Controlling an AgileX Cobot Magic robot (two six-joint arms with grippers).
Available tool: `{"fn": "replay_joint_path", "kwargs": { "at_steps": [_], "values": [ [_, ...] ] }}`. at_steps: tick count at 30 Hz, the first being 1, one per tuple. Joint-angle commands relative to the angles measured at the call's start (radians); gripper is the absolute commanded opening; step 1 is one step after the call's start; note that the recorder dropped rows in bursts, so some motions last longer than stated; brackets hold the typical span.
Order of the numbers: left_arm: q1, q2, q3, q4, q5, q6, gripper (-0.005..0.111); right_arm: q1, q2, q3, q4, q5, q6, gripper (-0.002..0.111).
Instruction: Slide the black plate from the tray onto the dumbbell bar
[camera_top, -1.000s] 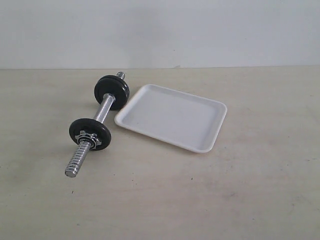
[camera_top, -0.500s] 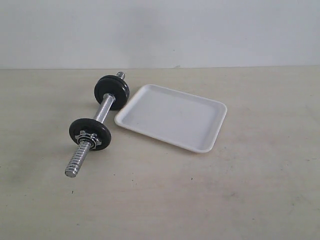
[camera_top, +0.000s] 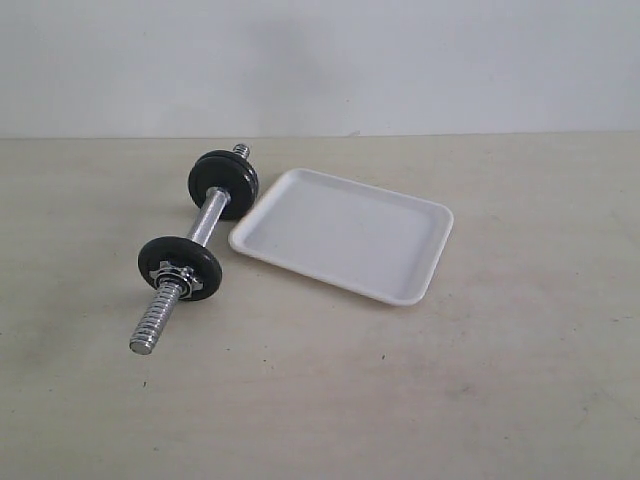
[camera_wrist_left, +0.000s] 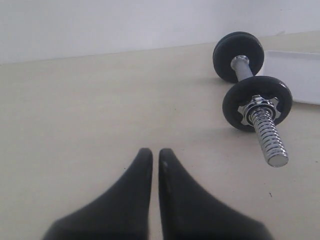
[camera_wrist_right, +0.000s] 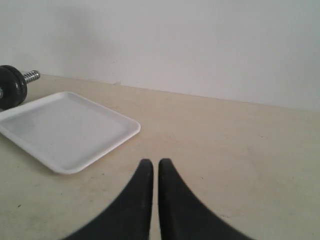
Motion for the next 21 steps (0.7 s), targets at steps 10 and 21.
{"fn": "replay_joint_path", "kwargs": {
  "at_steps": [10, 21],
  "values": [
    [0.002, -0.003, 0.003, -0.009, -0.002, 0.004, 0.004, -0.088, -0.005, -0.001, -0.134, 0.128, 0.145, 0.002],
    [0.002, -0.003, 0.003, -0.009, -0.002, 0.004, 0.004, -0.086, -0.005, -0.001, -0.142, 0.139, 0.112, 0.002]
  ]
}}
